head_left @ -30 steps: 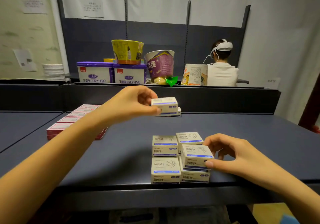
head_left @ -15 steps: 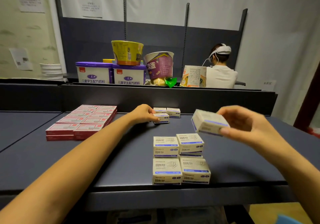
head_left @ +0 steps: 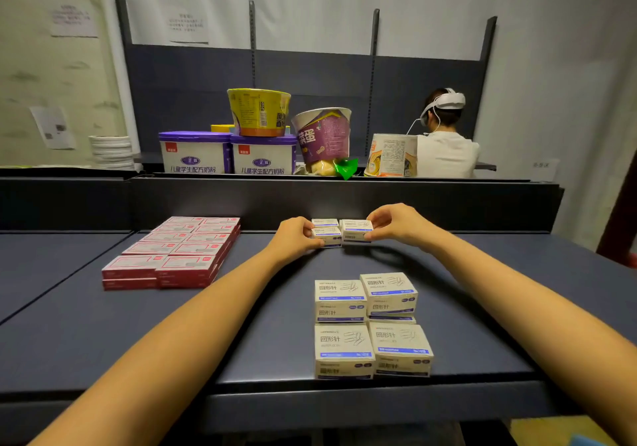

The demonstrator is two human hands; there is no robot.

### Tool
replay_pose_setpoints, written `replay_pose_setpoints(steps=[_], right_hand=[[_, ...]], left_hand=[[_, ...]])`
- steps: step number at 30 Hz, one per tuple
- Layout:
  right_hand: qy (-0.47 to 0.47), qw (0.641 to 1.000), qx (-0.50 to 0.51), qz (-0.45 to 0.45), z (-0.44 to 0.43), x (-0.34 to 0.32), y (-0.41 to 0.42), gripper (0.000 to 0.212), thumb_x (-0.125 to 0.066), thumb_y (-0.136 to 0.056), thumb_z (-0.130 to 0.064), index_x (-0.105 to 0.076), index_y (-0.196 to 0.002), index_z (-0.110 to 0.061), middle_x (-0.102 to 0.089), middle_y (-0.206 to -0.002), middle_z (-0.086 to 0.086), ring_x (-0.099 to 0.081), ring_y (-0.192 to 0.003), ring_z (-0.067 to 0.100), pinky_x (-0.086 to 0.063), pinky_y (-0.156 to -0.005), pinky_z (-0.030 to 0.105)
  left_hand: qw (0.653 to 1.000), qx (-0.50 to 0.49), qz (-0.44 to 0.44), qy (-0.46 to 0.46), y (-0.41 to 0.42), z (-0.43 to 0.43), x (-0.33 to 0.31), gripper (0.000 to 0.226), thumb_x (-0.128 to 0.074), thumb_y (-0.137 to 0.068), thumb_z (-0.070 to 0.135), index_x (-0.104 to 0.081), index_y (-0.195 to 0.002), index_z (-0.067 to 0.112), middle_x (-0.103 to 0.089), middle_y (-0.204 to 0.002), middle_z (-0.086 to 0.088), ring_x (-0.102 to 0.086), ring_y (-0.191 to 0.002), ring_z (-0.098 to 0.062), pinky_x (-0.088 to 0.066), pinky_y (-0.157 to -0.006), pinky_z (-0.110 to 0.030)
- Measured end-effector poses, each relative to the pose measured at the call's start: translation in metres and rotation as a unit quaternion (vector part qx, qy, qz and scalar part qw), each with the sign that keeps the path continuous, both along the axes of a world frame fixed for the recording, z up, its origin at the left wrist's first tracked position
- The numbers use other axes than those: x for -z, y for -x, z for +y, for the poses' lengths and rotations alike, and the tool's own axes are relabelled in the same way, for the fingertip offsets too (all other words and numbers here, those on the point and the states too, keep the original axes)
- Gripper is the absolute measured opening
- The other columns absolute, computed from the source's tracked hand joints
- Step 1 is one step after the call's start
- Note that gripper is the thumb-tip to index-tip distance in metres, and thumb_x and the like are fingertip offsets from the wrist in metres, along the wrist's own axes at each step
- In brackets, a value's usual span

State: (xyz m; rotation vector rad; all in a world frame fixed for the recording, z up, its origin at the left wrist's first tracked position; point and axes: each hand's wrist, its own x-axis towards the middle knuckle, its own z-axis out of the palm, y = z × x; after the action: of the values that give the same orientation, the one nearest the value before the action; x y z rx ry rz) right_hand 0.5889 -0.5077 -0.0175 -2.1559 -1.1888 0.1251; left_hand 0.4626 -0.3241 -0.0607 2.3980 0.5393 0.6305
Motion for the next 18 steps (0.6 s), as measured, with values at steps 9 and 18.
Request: replay_pose_setpoints(steps=[9,18], right_hand=[[0.018,0.999,0.019,0.024,0.005,0.006,-0.016,0.037,-0.073,-0.077,-0.018,-0.063,-0.11,-0.005,-0.067,-0.106,0.011,-0.061,-0.092,0.018,-0.048,-0.081,0.027],[0.016,0.999,0.035,-0.001,0.014,0.022,-0.011,0.04,-0.07,-0.08,-0.022,-0.06,-0.115,-0.005,-0.064,-0.117,0.013,-0.059,-0.096,0.017,-0.045,-0.08,0.024]], left_hand=[[1.0,0.002,-0.019,-0.003,-0.002,0.002,0.002,0.04,-0.072,-0.079,0.021,-0.058,-0.112,0.003,-0.065,-0.112,-0.013,-0.056,-0.087,-0.011,-0.042,-0.076,-0.02],[1.0,0.003,-0.031,0.003,-0.001,-0.001,0.003,0.042,-0.071,-0.08,0.018,-0.052,-0.114,0.003,-0.064,-0.112,-0.014,-0.056,-0.088,-0.012,-0.044,-0.077,-0.02]])
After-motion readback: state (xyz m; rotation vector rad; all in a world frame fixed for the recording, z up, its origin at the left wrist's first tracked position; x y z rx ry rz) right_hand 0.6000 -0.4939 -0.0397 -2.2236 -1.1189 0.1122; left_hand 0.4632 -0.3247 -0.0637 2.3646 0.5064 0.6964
